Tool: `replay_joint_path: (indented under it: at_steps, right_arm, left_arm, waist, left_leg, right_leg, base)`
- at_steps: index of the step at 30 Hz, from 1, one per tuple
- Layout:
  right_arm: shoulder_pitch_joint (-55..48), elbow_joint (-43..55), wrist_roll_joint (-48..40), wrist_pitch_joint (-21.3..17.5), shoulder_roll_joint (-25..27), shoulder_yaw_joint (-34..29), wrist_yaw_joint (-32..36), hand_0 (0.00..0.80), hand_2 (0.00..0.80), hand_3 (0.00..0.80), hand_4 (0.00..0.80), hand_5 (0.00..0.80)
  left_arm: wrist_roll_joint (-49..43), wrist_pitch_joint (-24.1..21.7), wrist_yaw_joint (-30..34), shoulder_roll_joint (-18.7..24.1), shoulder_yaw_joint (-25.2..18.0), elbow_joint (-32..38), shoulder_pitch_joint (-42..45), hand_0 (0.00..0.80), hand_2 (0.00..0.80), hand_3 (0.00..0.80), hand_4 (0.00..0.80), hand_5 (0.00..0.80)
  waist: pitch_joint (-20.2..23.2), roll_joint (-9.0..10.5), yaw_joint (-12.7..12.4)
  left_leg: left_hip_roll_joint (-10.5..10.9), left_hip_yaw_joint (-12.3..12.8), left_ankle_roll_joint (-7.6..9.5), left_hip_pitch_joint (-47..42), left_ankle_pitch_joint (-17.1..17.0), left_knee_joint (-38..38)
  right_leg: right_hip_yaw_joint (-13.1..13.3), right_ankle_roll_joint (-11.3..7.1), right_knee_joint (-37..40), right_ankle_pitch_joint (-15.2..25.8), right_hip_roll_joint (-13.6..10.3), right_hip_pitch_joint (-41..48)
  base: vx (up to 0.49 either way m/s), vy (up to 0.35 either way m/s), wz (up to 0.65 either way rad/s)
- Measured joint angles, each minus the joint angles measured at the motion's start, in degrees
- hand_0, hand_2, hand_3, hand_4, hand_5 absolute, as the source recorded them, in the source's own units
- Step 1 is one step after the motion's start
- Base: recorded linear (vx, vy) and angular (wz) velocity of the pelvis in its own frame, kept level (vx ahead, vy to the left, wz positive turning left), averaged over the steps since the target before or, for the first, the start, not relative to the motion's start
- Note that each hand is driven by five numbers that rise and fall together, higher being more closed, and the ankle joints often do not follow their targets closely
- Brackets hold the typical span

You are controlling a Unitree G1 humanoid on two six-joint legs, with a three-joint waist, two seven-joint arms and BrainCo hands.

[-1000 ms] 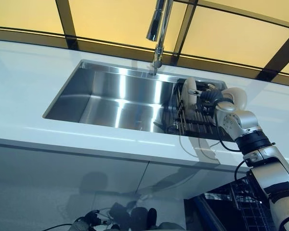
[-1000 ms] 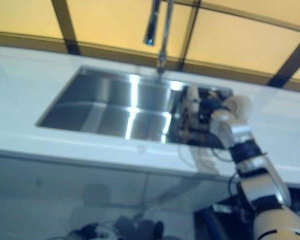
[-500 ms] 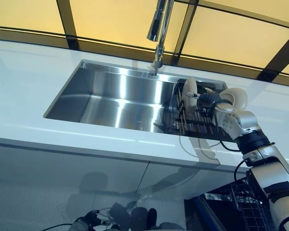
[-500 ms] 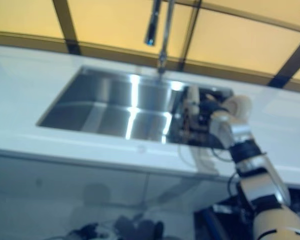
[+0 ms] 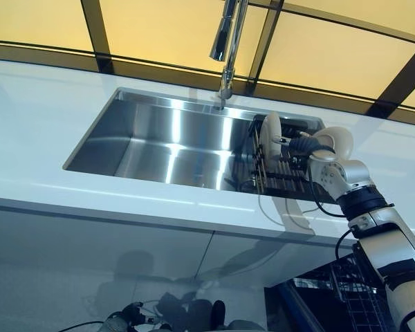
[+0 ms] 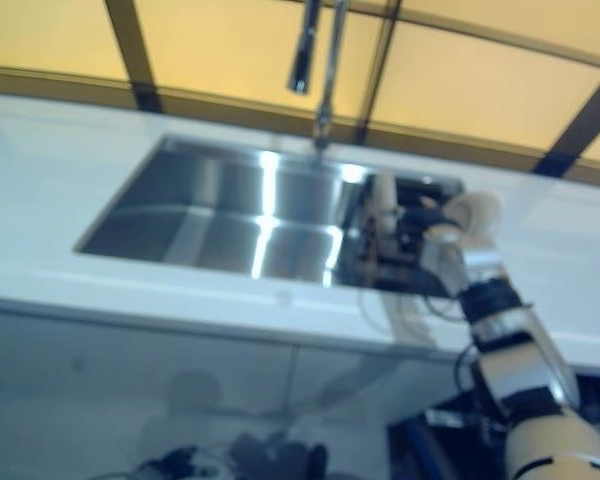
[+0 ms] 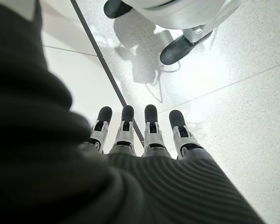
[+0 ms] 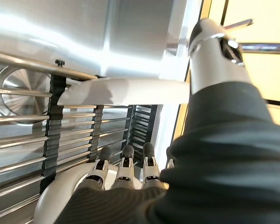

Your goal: Take plates into dishwasher

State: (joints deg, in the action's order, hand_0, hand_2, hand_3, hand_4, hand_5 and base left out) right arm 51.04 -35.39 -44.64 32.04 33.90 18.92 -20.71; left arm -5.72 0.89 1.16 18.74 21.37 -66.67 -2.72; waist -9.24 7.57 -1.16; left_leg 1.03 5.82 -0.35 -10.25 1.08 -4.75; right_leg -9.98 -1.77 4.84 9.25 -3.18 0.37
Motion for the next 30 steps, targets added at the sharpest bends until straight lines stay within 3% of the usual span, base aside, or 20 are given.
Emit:
replay_joint_path:
  at_steps: [21,30]
  right_arm:
    - [1.88,-1.32,0.13,0.41,-2.06,1.96,0.30,0.000,0.000,0.000,0.000,0.000]
    - [1.88,-1.30,0.25,0.48,-2.34,2.07,0.33,0.000,0.000,0.000,0.000,0.000]
  left_arm:
    - [0.03,0.04,0.03,0.04,1.15,0.01,-0.29,0.000,0.000,0.000,0.000,0.000]
    - [0.04,0.15,0.05,0.05,1.17,0.08,-0.94,0.000,0.000,0.000,0.000,0.000]
  waist:
    - [-0.71,-0.12,-0.17]
    - [-1.56,0.29,-1.43]
  left_leg:
    - [0.05,-0.09,0.01,0.08,0.01,0.03]
    - [0.04,-0.32,-0.02,0.19,0.03,0.16]
  right_leg:
    - [-0.02,0.00,0.00,-0.01,-0.04,-0.06]
    - [-0.14,-0.01,-0.01,-0.01,-0.08,-0.07]
  base:
    - [0.000,0.000,0.00]
    - [0.000,0.000,0.00]
